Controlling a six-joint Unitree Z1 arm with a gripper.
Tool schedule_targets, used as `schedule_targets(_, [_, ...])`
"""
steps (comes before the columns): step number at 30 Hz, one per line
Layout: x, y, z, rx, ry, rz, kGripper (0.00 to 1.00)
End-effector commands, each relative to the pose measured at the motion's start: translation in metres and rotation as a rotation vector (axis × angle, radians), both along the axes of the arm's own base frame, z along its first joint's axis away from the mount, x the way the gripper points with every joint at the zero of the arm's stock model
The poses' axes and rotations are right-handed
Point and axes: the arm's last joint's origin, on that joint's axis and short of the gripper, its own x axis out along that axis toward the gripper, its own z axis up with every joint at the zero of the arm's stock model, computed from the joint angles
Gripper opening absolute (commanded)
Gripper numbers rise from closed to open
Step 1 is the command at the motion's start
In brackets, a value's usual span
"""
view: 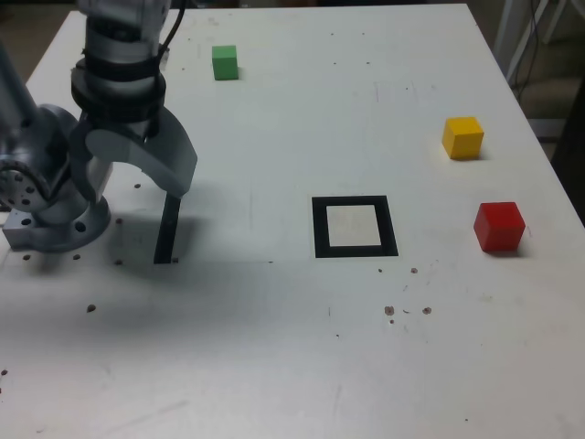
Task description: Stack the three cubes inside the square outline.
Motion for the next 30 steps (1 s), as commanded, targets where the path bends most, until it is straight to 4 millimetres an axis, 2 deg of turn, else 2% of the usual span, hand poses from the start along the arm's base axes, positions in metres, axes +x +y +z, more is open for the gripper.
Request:
schedule_targets(1, [0.001,0.000,0.000,-0.003,0.003,0.001,0.99])
schedule_targets(9, [0.003,0.000,0.002,0.015,-0.010,0.002,0.99])
schedule_targets(16, [0.026,-0.007,0.035,0.019,-0.084,-0.022,1.00])
schedule_targets(20, [0.053,-0.015,0.056,0.006,-0.102,-0.038,1.00])
schedule_targets(27, [0.121,-0.045,0.092,-0.012,-0.133,-0.076,0.99])
schedule_targets(30, [0.150,-0.058,0.101,-0.015,-0.154,-0.088,1.00])
